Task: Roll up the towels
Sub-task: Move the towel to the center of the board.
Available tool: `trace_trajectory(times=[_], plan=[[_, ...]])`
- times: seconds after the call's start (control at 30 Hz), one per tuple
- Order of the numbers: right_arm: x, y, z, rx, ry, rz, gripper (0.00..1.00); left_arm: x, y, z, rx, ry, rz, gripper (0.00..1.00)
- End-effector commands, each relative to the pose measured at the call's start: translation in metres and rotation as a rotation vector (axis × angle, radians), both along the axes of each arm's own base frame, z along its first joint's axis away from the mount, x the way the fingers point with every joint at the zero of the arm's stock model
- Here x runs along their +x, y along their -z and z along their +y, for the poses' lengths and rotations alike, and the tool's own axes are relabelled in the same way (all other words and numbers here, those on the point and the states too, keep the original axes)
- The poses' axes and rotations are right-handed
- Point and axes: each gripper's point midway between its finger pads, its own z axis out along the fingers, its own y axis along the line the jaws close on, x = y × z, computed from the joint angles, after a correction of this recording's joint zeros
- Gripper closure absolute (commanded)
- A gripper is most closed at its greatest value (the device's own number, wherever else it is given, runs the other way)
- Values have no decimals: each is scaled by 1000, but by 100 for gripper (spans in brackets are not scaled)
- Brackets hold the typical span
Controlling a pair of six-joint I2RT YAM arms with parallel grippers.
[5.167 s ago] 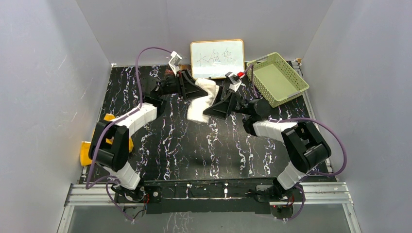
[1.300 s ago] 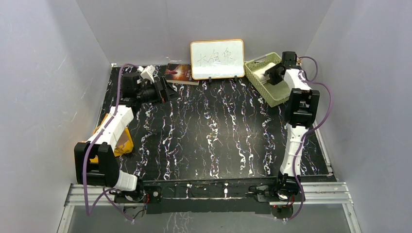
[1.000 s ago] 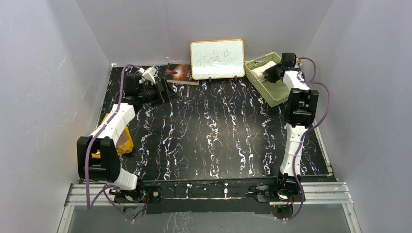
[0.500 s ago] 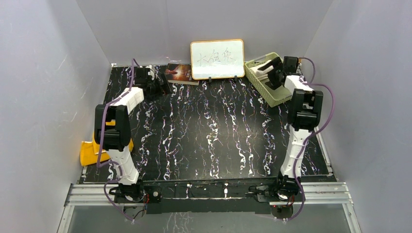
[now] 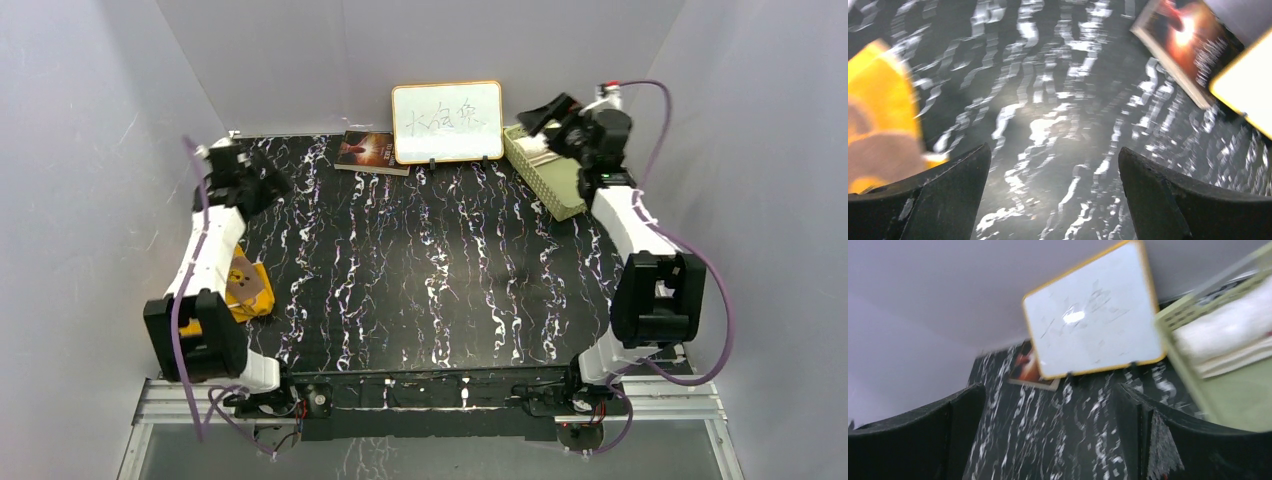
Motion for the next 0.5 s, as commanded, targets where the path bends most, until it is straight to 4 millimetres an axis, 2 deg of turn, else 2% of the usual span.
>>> trace_trajectory(times=[0.0, 0.03, 0.1, 0.23, 0.3, 0.37, 0.47], plan=[[-35, 12, 109, -156, -211, -10, 2, -89, 61, 53, -160, -247, 240, 1], [-44, 18, 130, -186, -242, 3, 2, -99, 71, 60, -190, -281, 245, 2], [-62, 31, 165, -243, -289, 24, 2, -116, 76, 72, -224, -351, 226, 2], [-105, 50, 216, -331, -403, 10, 2, -142, 87, 95, -186, -481, 254, 2], [-122, 56, 228, -354, -439, 10, 2, -152, 85, 106, -168, -534, 265, 2], [-135, 64, 231, -382, -455, 49, 2, -158, 85, 112, -174, -552, 259, 2], [-156, 73, 235, -410, -515, 119, 2, -169, 96, 114, -221, -573, 293, 2]])
